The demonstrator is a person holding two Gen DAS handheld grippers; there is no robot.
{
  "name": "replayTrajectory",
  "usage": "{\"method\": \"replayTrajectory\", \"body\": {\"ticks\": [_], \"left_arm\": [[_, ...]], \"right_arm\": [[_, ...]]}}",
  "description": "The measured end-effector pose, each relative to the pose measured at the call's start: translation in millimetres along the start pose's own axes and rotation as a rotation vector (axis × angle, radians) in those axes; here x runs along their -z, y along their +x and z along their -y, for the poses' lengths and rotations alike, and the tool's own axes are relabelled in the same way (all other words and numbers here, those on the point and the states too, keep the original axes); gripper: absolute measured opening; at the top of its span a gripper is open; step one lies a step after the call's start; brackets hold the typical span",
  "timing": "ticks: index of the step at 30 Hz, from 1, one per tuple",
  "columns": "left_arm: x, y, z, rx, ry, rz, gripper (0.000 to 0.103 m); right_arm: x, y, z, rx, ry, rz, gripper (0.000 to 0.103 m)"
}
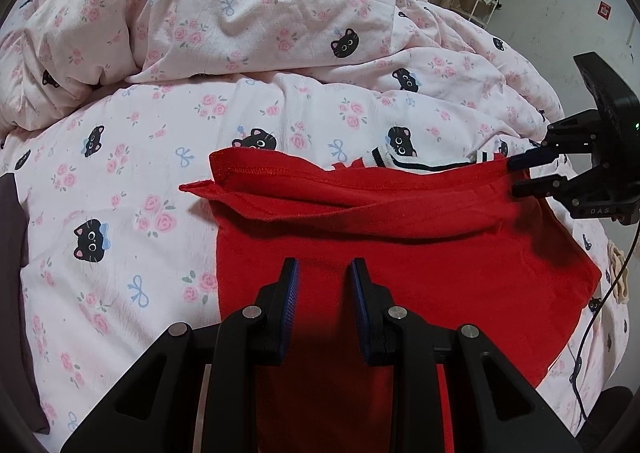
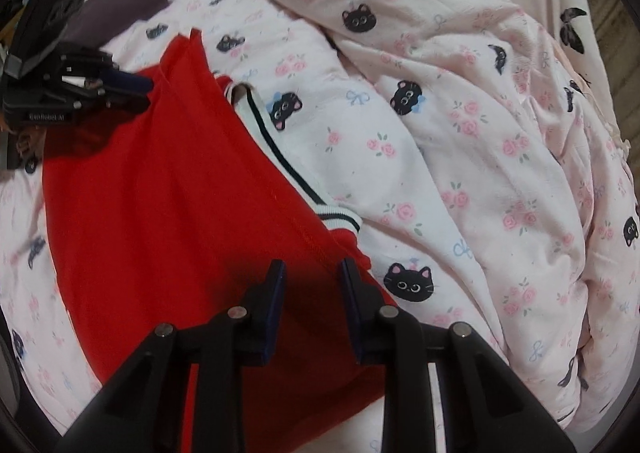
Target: Fold clothes
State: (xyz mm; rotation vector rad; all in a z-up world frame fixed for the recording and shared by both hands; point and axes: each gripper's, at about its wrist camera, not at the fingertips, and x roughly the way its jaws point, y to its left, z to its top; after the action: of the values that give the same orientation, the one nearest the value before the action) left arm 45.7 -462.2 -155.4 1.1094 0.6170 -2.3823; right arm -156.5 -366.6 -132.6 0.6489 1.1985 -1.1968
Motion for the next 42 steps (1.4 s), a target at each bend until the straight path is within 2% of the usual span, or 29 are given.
{"method": "replayTrajectory", "body": {"ticks": [3, 4, 5, 6, 16, 21, 23, 25, 26, 31, 34, 42], "left_arm": [[0.0, 1.0, 0.1, -0.004, 0.001, -0.006, 0.023], [0.0, 1.5, 0.2, -0.005, 0.002, -0.008, 0.023], [0.1, 1.7, 0.0, -0.004, 0.0, -0.009, 0.023], [0.3, 2.0, -0.2, -0.003, -0.002, -0.01, 0.023], [-0.2, 1.4, -6.8, -0.027, -0.022, -0.013, 0.023], [0.1, 4.5, -15.8, -0.041, -0.046, -0.022, 0.023], [0.4, 5.0, -15.7, -0.042, -0.044, -0.024, 0.023], [0.8, 5.5, -15.6, -0.044, -0.042, -0.026, 0.023], [1.0, 5.7, -15.5, -0.045, -0.041, -0.027, 0.023], [1.1, 6.6, -17.3, -0.04, -0.045, -0.032, 0.023], [1.1, 6.7, -17.0, -0.042, -0.044, -0.033, 0.023], [0.9, 8.4, -16.9, -0.045, -0.043, -0.036, 0.023]], "right_arm": [[0.7, 5.8, -2.8, 0.003, -0.026, -0.028, 0.027], [0.9, 7.1, -3.5, 0.0, -0.03, -0.034, 0.024], [1.1, 8.5, -4.2, -0.003, -0.034, -0.04, 0.018], [1.2, 9.6, -4.9, -0.007, -0.038, -0.05, 0.002], [-0.4, -15.1, 9.6, 0.025, -0.008, -0.008, 0.003], [-1.8, -7.5, 22.3, 0.059, 0.039, -0.031, 0.003], [-0.6, -4.3, 19.8, 0.073, 0.036, -0.033, 0.008], [1.6, -5.9, 20.7, 0.104, 0.041, -0.024, 0.034], [3.5, -8.8, 24.0, 0.115, 0.052, -0.014, 0.037], [20.6, -24.1, 52.1, 0.139, 0.135, -0.006, 0.035], [37.0, -31.3, 65.9, 0.111, 0.174, -0.01, 0.035], [42.5, 3.2, 58.6, 0.045, 0.203, -0.028, 0.035]]}}
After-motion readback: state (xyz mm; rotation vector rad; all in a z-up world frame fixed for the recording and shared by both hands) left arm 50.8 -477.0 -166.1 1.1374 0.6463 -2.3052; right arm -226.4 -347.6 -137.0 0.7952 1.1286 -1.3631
